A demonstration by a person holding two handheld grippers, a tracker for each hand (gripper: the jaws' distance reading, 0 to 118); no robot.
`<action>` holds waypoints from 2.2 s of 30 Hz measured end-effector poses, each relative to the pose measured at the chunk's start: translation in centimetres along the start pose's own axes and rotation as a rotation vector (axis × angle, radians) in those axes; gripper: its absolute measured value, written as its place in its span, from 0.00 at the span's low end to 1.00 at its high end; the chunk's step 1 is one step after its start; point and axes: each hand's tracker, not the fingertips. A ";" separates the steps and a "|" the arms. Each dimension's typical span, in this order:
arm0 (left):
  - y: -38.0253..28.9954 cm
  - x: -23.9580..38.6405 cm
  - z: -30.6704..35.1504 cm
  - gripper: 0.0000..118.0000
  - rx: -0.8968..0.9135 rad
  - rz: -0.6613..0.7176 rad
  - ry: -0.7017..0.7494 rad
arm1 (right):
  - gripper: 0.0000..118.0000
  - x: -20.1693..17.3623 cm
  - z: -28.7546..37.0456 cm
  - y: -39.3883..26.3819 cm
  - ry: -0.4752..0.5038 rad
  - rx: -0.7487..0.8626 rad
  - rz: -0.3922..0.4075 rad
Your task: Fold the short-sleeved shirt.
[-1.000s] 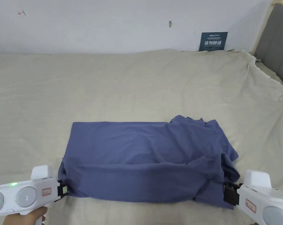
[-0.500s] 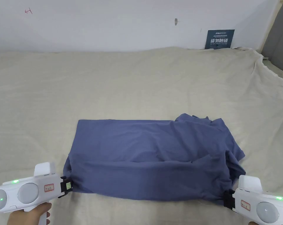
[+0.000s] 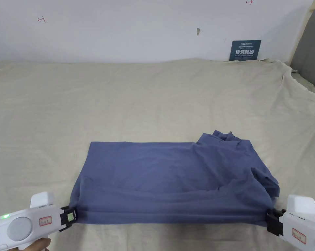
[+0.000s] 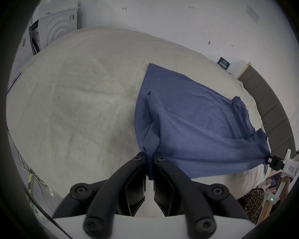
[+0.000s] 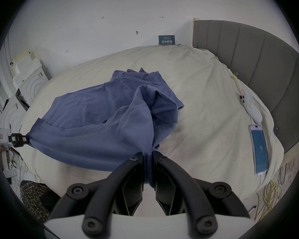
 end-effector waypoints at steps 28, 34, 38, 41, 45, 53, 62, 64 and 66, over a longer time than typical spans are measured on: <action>-0.6 5.8 6.7 0.84 0.265 -0.052 0.041 | 0.70 -4.7 8.1 2.7 -0.047 0.283 0.027; 1.0 10.3 11.1 0.84 0.472 -0.164 0.089 | 0.70 -7.1 12.8 5.7 -0.034 0.493 0.085; 0.4 12.2 12.2 0.72 0.581 -0.225 0.117 | 0.66 -8.5 14.0 5.7 -0.081 0.597 0.121; -0.4 12.5 12.9 0.23 0.662 -0.249 0.034 | 0.35 -9.0 14.1 5.5 -0.071 0.620 0.129; -0.8 13.1 12.9 0.00 0.673 -0.277 0.016 | 0.00 -9.4 14.0 5.3 -0.068 0.672 0.151; 2.5 13.5 10.7 0.00 0.610 -0.286 -0.003 | 0.00 -9.4 12.2 7.1 -0.051 0.646 0.143; 12.4 11.6 2.3 0.00 0.413 -0.250 -0.001 | 0.00 -8.8 7.8 10.4 -0.045 0.594 0.154; 14.6 10.6 -0.1 0.00 0.356 -0.226 0.021 | 0.00 -8.5 6.7 10.9 -0.048 0.586 0.152; 16.7 9.5 -2.9 0.00 0.297 -0.183 0.018 | 0.00 -8.2 5.4 11.4 -0.056 0.570 0.148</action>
